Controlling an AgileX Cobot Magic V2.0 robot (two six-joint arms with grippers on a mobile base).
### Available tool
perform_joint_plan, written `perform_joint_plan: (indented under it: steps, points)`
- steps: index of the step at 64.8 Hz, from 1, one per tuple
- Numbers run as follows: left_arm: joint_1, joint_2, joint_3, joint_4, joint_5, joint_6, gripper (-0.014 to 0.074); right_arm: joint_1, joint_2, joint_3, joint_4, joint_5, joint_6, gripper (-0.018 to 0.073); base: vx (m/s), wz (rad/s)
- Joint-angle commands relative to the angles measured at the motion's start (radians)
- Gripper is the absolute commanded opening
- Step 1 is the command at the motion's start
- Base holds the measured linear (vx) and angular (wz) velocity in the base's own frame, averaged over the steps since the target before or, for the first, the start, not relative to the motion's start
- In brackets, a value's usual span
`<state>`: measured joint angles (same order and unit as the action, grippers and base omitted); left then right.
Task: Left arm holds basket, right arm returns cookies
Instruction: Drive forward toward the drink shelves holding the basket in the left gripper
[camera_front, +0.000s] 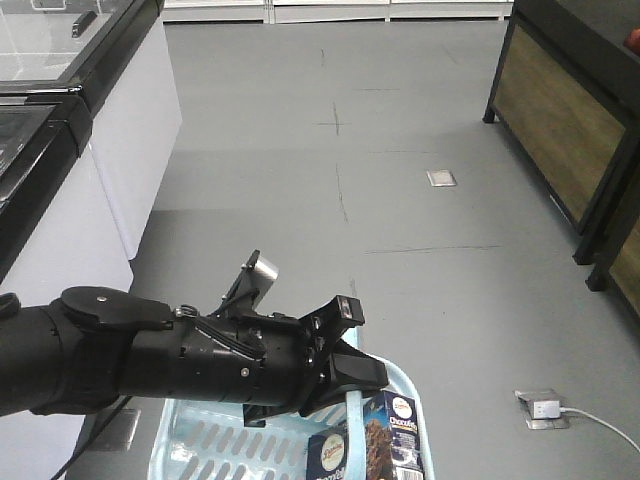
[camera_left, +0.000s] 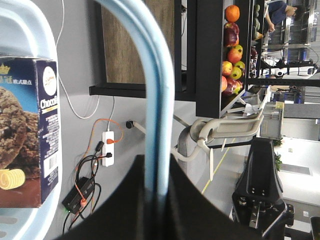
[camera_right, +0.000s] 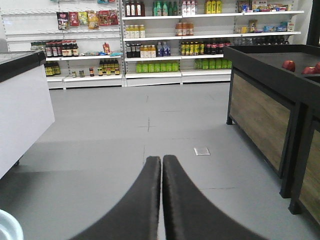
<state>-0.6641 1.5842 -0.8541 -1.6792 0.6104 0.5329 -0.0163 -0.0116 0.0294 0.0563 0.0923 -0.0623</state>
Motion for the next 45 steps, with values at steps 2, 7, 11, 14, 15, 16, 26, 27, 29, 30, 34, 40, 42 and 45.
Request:
perform_joint_plan:
  steps: [2,7,11,14,15,16,26,27,29,30,34,40,42,45]
  points:
    - [-0.007,-0.047,-0.028,-0.056,0.046,-0.002,-0.0008,-0.001,-0.010,-0.001,-0.003,-0.077,0.003,-0.0008,0.14,0.03]
    - [-0.007,-0.047,-0.028,-0.056,0.046,-0.002,-0.0008,0.000,-0.010,-0.001,-0.003,-0.077,0.003,-0.0008,0.15,0.02]
    - [-0.007,-0.047,-0.028,-0.056,0.046,-0.002,-0.0008,0.000,-0.010,-0.001,-0.003,-0.077,0.003,-0.0008,0.16,-0.04]
    - [-0.007,-0.047,-0.028,-0.056,0.047,-0.002,-0.0008,0.000,-0.010,-0.001,-0.003,-0.077,0.003,-0.0008,0.17,-0.11]
    - [-0.007,-0.047,-0.028,-0.056,0.047,-0.002,-0.0008,0.000,-0.010,-0.001,-0.003,-0.077,0.003,-0.0008,0.17,-0.11]
    - [-0.007,-0.047,-0.028,-0.056,0.047,-0.002,-0.0008,0.000,-0.010,-0.001,-0.003,-0.077,0.003,-0.0008,0.18,-0.16]
    - [-0.007,-0.047,-0.028,-0.056,0.049,-0.002,-0.0008,0.000,-0.010,-0.001,-0.003,-0.077,0.003,-0.0008,0.21,-0.15]
    - [-0.007,-0.047,-0.028,-0.056,0.049,-0.002,-0.0008,0.000,-0.010,-0.001,-0.003,-0.077,0.003,-0.0008,0.24,-0.10]
    - [-0.007,-0.047,-0.028,-0.056,0.048,-0.002,-0.0008,0.000,-0.010,-0.001,-0.003,-0.077,0.003,-0.0008,0.24,-0.07]
    - [-0.007,-0.047,-0.028,-0.056,0.048,-0.002,-0.0008,0.000,-0.010,-0.001,-0.003,-0.077,0.003,-0.0008,0.26,-0.03]
    - [-0.007,-0.047,-0.028,-0.056,0.045,-0.002,-0.0008,0.000,-0.010,-0.001,-0.003,-0.077,0.003,-0.0008,0.27,-0.01]
    - [-0.007,-0.047,-0.028,-0.056,0.046,-0.002,-0.0008,0.000,-0.010,-0.001,-0.003,-0.077,0.003,-0.0008,0.28,0.02]
    - [-0.007,-0.047,-0.028,-0.056,0.046,-0.002,-0.0008,0.000,-0.010,-0.001,-0.003,-0.077,0.003,-0.0008,0.27,0.02]
    - [-0.007,-0.047,-0.028,-0.056,0.045,-0.002,-0.0008,0.000,-0.010,-0.001,-0.003,-0.077,0.003,-0.0008,0.27,0.02]
